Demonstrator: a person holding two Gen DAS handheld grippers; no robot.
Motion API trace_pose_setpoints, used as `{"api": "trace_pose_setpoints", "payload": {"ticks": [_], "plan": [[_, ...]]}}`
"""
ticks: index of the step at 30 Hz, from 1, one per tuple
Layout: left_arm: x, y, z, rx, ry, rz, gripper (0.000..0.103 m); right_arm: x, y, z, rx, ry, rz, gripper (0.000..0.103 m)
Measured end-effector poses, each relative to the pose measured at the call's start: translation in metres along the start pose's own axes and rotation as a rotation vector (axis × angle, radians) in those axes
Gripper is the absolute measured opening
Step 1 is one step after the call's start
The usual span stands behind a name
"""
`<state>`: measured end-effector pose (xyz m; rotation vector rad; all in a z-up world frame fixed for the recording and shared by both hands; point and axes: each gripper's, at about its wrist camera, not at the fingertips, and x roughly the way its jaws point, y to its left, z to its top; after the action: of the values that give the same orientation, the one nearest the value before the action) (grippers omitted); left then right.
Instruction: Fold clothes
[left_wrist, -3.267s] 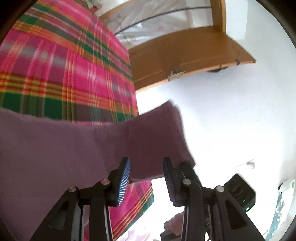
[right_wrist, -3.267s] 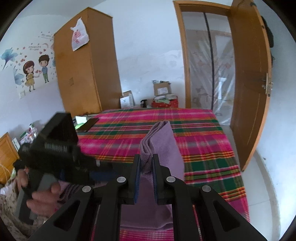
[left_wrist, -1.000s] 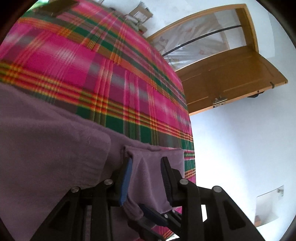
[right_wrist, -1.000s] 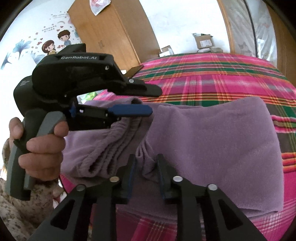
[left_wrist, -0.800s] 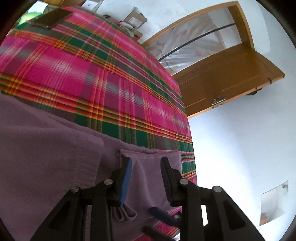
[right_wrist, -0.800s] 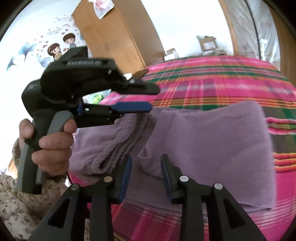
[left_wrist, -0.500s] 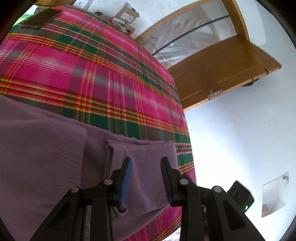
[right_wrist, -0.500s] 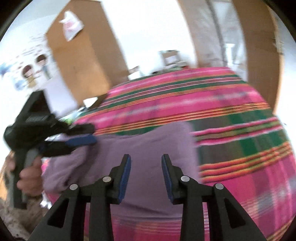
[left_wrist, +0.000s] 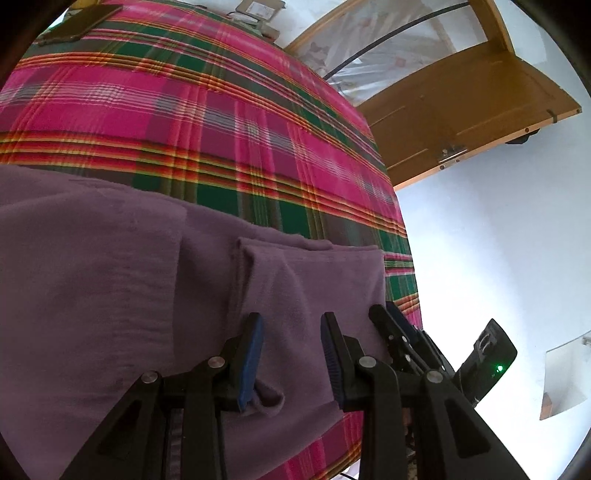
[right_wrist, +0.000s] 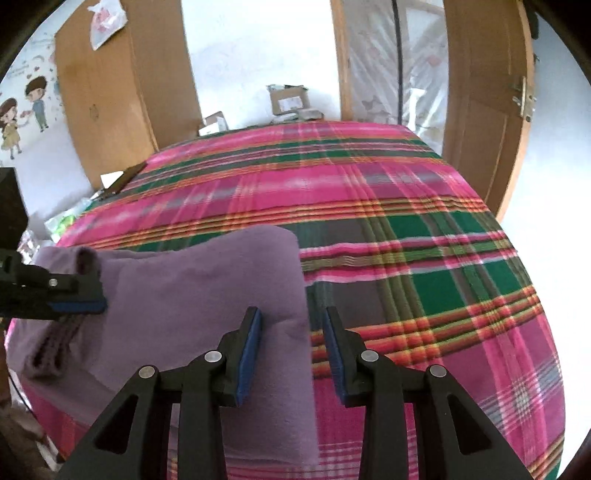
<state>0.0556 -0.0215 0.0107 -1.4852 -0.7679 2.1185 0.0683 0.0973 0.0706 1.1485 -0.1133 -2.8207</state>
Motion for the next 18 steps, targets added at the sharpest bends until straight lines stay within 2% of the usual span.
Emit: {"api": "trace_pose_setpoints", "payload": {"ticks": [9,14,18], "plan": [[-0.011,0.005,-0.008,-0.014,0.002,0.019,0.032,-0.003,-0.009,-0.002,0.024,0.001,-0.004,0.036],[-0.018,0.001,-0.013,0.002,-0.004,0.089,0.032,-0.012,-0.009,-0.004,0.025,-0.003,-0.027,0.037],[-0.03,0.0,-0.014,-0.001,-0.021,0.074,0.032,-0.024,0.001,-0.005,0.003,-0.035,-0.059,0.037]]}}
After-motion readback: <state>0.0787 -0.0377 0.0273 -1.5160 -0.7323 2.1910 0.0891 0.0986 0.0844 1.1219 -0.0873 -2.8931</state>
